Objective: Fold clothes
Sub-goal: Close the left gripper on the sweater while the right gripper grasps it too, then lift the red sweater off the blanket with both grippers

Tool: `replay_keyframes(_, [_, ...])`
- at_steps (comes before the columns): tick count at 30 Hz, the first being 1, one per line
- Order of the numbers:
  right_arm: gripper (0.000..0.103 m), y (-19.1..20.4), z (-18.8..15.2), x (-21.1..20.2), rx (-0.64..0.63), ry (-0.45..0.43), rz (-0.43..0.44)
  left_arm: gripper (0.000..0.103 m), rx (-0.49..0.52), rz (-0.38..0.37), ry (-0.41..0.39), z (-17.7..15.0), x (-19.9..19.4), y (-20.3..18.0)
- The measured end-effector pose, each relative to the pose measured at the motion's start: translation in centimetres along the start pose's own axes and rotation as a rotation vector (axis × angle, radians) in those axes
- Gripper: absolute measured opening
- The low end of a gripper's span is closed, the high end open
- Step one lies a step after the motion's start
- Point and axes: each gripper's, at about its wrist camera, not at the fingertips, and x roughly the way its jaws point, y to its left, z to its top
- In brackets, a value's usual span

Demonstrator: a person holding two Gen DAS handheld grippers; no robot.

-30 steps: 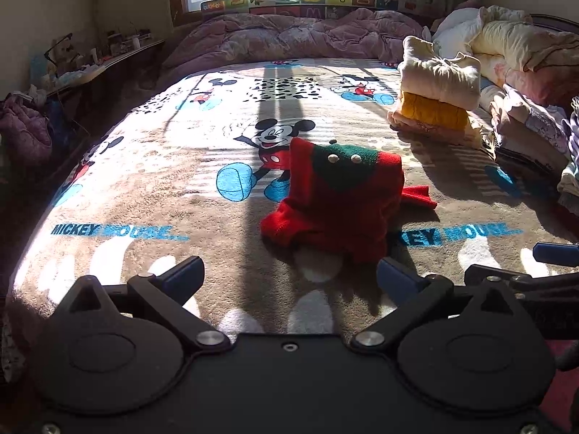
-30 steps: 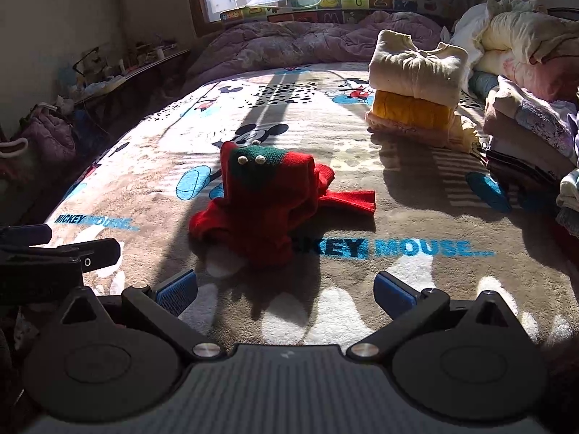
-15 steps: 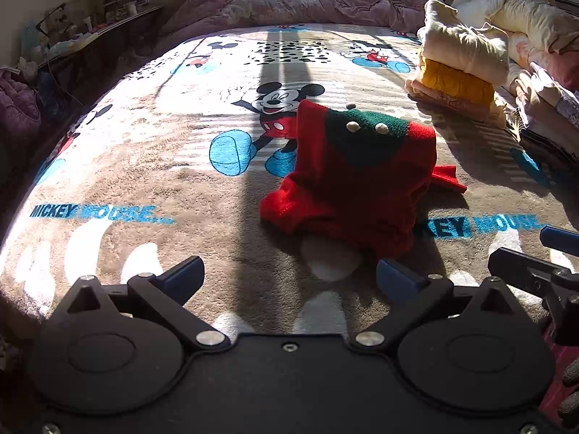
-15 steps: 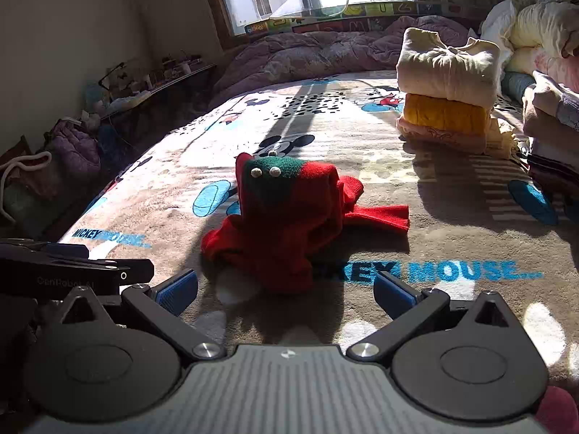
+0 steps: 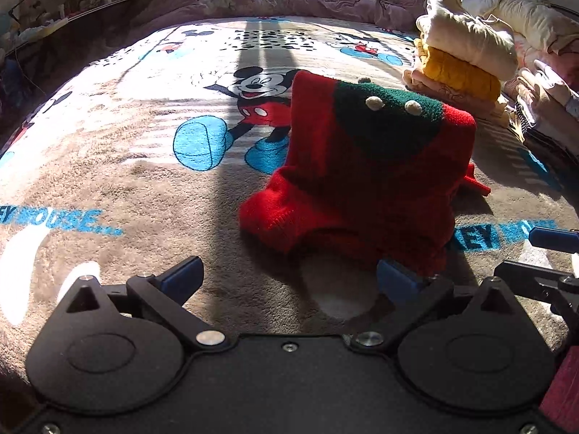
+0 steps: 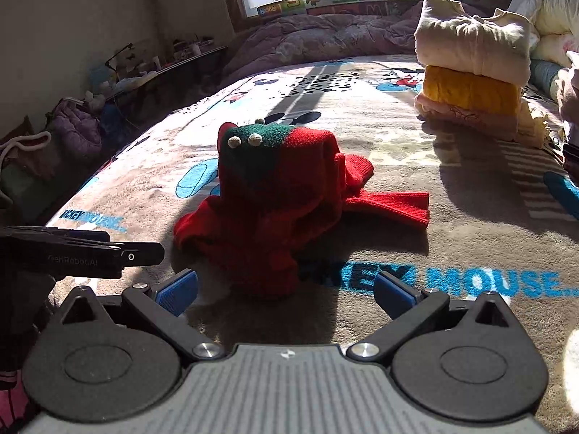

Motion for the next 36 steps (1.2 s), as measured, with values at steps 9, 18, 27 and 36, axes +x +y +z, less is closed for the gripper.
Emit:
replay_keyframes(9, [0.067, 1.4, -1.0, 6.2, -0.151, 0.067, 0.018, 0.074, 0.069, -0.029, 0.008, 0.5, 4.2, 1.6])
replay_keyframes(18, [0.043, 2.4, -1.2, 7.9, -0.207, 0.039, 0.039, 0.029, 0.221, -0.071, -0.062, 0.7, 5.2, 1.8])
replay_keyframes(27, [0.025, 2.6, 0.2, 1.8, -0.146, -0.071, 0.1, 0.003, 0.229, -0.162, -0.232, 0.4, -3.3, 0.7])
replay_keyframes(36, [0.023, 2.1, 2.0, -10.2, -0.011, -0.271, 0.248, 0.002, 0.187, -0.277, -0.439, 0.4, -14.5, -1.1])
